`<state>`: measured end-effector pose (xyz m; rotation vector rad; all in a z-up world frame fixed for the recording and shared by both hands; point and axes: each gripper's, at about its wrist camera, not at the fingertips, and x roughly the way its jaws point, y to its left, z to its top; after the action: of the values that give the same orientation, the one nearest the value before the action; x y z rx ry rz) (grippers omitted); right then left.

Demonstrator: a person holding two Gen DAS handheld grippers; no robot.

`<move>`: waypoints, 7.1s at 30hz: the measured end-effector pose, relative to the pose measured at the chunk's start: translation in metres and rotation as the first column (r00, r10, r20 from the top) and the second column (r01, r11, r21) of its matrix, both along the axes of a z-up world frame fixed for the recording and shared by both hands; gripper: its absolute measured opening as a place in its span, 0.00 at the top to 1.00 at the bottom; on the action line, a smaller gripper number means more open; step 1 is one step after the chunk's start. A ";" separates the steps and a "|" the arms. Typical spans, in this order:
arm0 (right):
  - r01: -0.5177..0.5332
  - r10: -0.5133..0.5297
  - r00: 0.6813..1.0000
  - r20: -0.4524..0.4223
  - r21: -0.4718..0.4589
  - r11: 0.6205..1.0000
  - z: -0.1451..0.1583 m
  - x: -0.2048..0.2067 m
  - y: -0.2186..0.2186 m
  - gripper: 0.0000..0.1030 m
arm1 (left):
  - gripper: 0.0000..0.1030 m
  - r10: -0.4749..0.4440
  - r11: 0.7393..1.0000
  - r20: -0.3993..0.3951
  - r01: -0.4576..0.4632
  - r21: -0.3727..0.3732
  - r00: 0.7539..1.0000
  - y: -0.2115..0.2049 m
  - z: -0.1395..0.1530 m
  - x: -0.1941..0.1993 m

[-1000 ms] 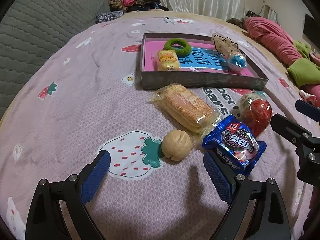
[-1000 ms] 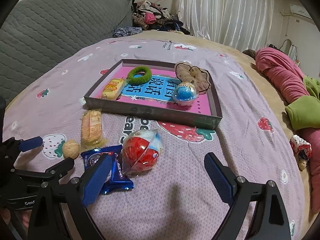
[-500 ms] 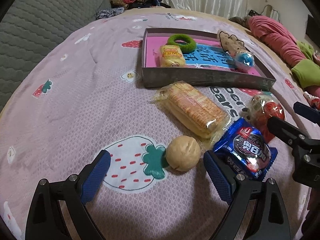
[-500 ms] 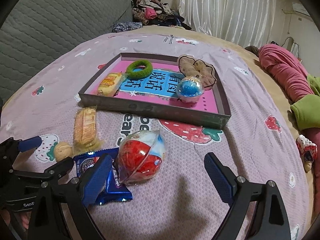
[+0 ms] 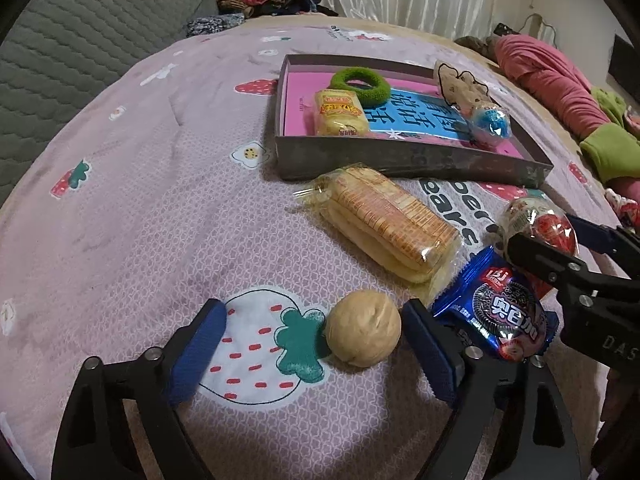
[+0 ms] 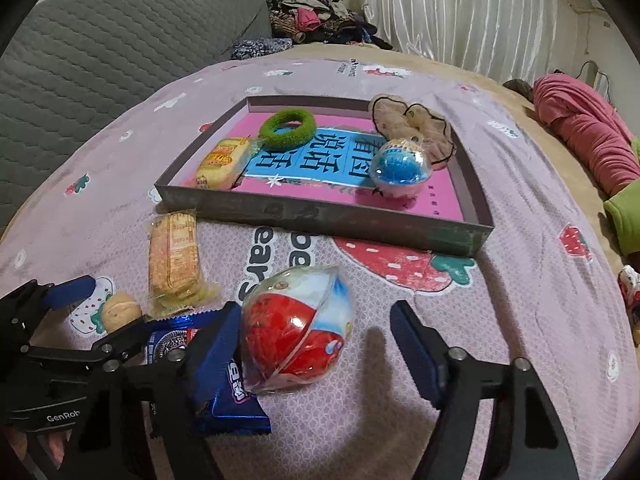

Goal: Organize objects
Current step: 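Approach the round bun with the left tool while the right tool approaches the red egg, then close the left tool on the round bun while the right tool grasps the red egg, then lift the round bun and red egg and carry both over the tray, then lower the round bun and red egg onto the book and open both tools, then withdraw both open tools from the tray toward the remaining snack packs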

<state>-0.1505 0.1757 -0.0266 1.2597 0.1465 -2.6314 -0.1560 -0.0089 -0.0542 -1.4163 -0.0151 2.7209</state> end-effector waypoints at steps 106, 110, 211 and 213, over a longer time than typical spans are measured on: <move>-0.069 0.066 0.992 -0.112 -0.025 0.997 0.045 -0.133 -0.028 0.46 | 0.67 0.003 0.999 -0.103 0.002 0.047 0.995 0.010 0.064 -0.213; -0.078 0.075 0.991 -0.108 -0.024 0.997 0.031 -0.134 -0.028 0.46 | 0.67 -0.016 0.999 -0.091 0.020 0.047 0.996 0.015 0.047 -0.217; -0.036 0.035 0.993 -0.114 -0.007 0.999 0.042 -0.111 -0.020 0.19 | 0.18 0.017 1.000 -0.092 -0.018 -0.009 0.996 0.000 0.064 -0.173; -0.027 0.025 0.992 -0.126 -0.015 1.000 0.047 -0.106 -0.018 0.18 | 0.18 0.025 1.000 -0.097 -0.026 -0.001 0.995 -0.002 0.066 -0.168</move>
<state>-0.2564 0.1573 0.0204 1.0791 0.1595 -2.6840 -0.3236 -0.0113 0.0119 -1.2919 -0.0253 2.8075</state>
